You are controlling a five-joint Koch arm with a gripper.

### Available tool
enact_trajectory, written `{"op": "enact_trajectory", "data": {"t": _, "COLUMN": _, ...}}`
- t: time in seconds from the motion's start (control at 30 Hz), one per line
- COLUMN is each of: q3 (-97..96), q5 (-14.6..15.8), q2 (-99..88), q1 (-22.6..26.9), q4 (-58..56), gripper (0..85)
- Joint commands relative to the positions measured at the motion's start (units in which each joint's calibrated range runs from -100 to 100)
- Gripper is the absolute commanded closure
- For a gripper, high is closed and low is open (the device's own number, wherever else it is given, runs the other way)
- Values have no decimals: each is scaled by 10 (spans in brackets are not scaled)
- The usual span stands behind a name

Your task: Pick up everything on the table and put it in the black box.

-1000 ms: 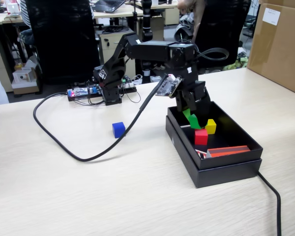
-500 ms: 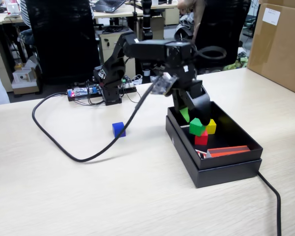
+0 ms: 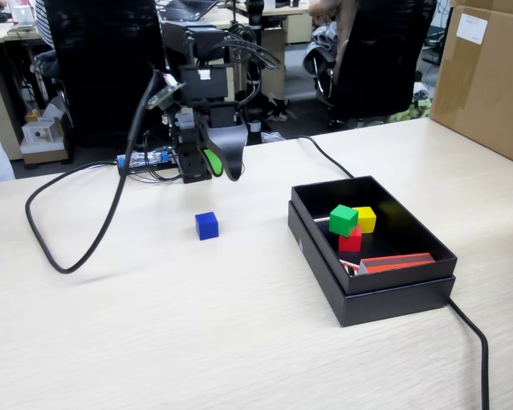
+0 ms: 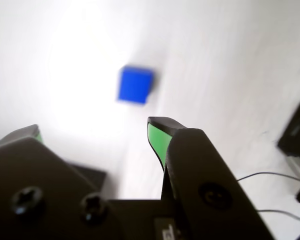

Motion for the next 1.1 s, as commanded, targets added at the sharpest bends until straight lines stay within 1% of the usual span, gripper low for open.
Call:
{"op": "enact_trajectory", "data": {"t": 0.0, "q3": -23, "q5": -19, "q2": -30, "q1": -19, "q4": 5, "gripper": 391}}
{"op": "enact_trajectory", "data": {"t": 0.13, "q3": -83, "q5": -28, "q2": -8, "q1": -35, "q4": 23, "gripper": 388}}
{"op": "enact_trajectory", "data": {"t": 0.23, "q3": -110, "q5": -31, "q2": 60, "q1": -42, "q4": 70, "gripper": 390}}
{"op": "enact_trajectory", "data": {"t": 0.3, "q3": -104, "q5": -33, "q2": 120, "q1": -43, "q4": 86, "gripper": 391}}
{"op": "enact_trajectory", "data": {"t": 0.5, "q3": -89, "q5": -29, "q2": 203, "q1": -41, "q4": 105, "gripper": 391}}
{"op": "enact_trajectory", "data": {"t": 0.63, "q3": -83, "q5": -26, "q2": 225, "q1": -36, "q4": 108, "gripper": 414}}
{"op": "enact_trajectory", "data": {"t": 0.73, "q3": -69, "q5": -23, "q2": 241, "q1": -31, "q4": 108, "gripper": 456}}
{"op": "enact_trajectory", "data": {"t": 0.87, "q3": -60, "q5": -19, "q2": 256, "q1": -26, "q4": 108, "gripper": 459}}
{"op": "enact_trajectory", "data": {"t": 0.93, "q3": -57, "q5": -14, "q2": 260, "q1": -23, "q4": 108, "gripper": 564}}
{"op": "enact_trajectory", "data": {"t": 1.03, "q3": -41, "q5": -11, "q2": 260, "q1": -24, "q4": 108, "gripper": 694}}
{"op": "enact_trajectory", "data": {"t": 1.07, "q3": -39, "q5": -11, "q2": 260, "q1": -24, "q4": 108, "gripper": 694}}
